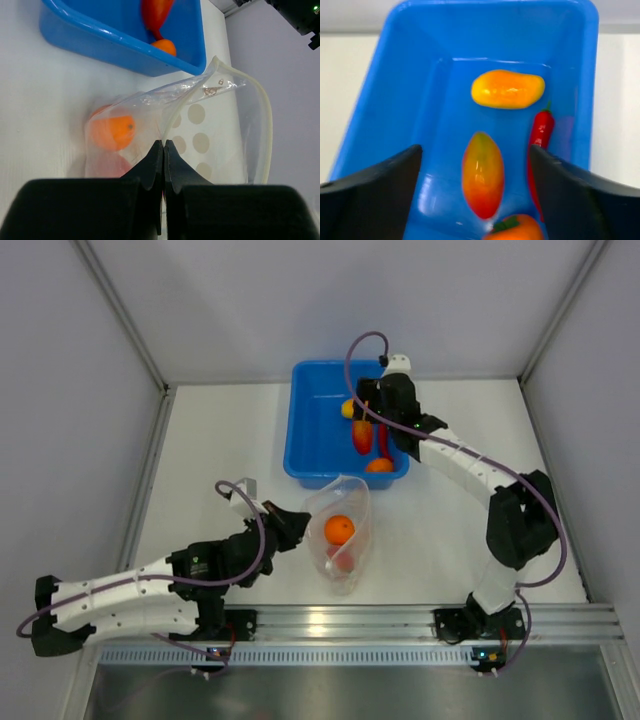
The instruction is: Open the zip-top bag and remove the fake food
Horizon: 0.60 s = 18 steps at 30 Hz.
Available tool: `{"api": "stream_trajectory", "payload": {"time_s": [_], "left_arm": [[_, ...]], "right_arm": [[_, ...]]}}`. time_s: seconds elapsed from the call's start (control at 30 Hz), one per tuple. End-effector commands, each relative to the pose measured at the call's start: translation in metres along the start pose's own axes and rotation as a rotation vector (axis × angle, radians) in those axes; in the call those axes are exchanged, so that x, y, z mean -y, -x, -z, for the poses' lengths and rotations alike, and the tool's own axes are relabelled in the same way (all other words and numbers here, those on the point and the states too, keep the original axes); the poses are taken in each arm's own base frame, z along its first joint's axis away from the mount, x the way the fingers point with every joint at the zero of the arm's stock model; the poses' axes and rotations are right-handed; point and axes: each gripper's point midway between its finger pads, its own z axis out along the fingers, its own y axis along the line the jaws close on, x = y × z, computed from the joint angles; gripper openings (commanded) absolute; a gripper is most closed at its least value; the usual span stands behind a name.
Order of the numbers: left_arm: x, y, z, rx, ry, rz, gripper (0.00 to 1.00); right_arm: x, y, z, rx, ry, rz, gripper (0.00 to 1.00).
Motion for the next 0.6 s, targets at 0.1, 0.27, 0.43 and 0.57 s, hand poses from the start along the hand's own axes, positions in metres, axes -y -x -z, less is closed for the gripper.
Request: {"api": "stream_trajectory", "payload": {"time_s": [0.1,0.27,0.43,0.57], "left_arm": [[0.014,0.014,0.000,0.017,-0.008,-0.060,0.00],[0.018,0.011,-0.004,0.012,-0.001,-0.062,0.00],[0.022,0.011,-0.006,0.013,0.004,-0.057,0.00],[0.020,0.011,-0.008,0.024,0.017,-0.027,0.00]], "right_arm": [[-0.008,0.065,0.039,0.100,0.039,0.008,0.99],[-0.021,0.060,0.076,0.048,0.210,-0.131,0.99],[-0.052,0.059,0.130,-0.077,0.481,-0.269,0.81],[-0.065,0.035,0.174,-0.216,0.560,-0.307,0.63]]}}
